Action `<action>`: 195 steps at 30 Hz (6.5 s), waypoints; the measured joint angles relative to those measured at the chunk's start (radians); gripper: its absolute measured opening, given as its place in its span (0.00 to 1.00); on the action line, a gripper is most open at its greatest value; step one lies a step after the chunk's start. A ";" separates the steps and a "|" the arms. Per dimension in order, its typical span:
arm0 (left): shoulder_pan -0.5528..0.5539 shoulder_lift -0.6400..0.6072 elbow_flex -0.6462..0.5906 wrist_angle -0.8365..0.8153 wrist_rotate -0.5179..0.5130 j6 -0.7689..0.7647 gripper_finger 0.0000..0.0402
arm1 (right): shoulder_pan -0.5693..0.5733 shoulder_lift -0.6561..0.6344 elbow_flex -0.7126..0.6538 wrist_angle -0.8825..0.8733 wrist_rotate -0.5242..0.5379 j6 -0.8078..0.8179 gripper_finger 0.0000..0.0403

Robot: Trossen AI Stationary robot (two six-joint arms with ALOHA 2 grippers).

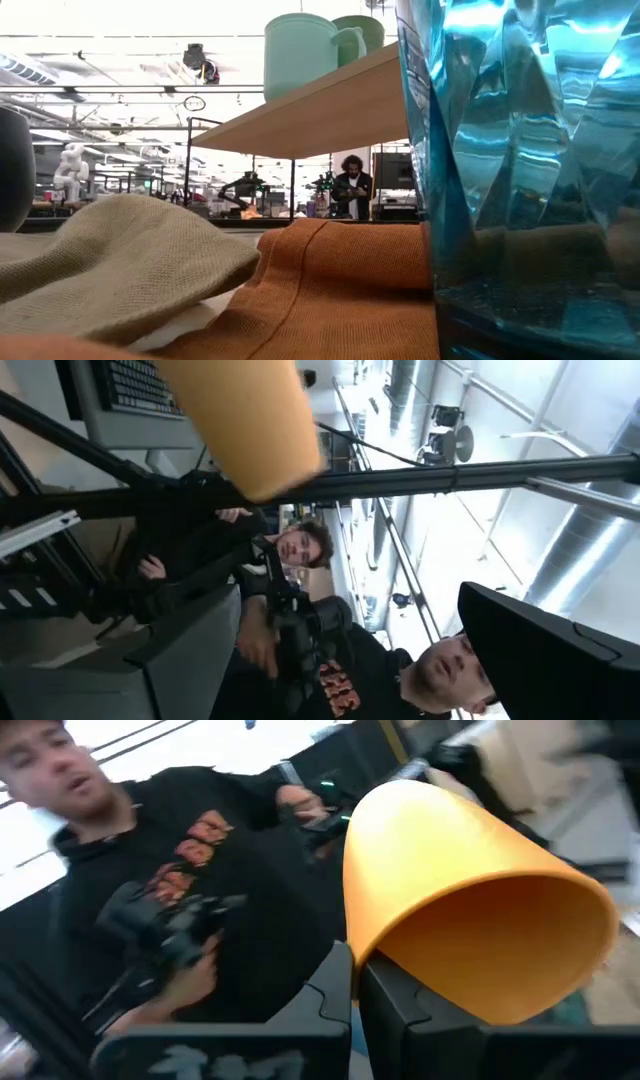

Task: Stack small to large cups/mugs on shelf
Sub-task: Put the yellow cup on the shelf

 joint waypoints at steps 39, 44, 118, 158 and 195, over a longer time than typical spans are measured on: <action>-0.053 0.085 0.000 0.060 0.081 -0.376 0.93 | 0.298 0.638 0.235 0.481 0.066 -0.005 0.00; -0.055 0.089 0.000 0.053 0.087 -0.376 0.93 | 0.297 0.679 0.237 0.486 0.061 -0.009 0.00; -0.071 0.087 0.000 0.033 0.021 -0.353 0.79 | 0.170 0.698 0.235 0.465 0.022 0.049 0.48; -0.084 0.025 0.001 -0.154 -0.440 0.501 0.83 | -0.260 0.402 0.234 0.084 -0.004 -0.002 0.48; -0.221 0.055 0.000 -0.549 -1.210 0.921 0.82 | -0.549 0.232 0.235 -0.031 0.045 0.071 0.48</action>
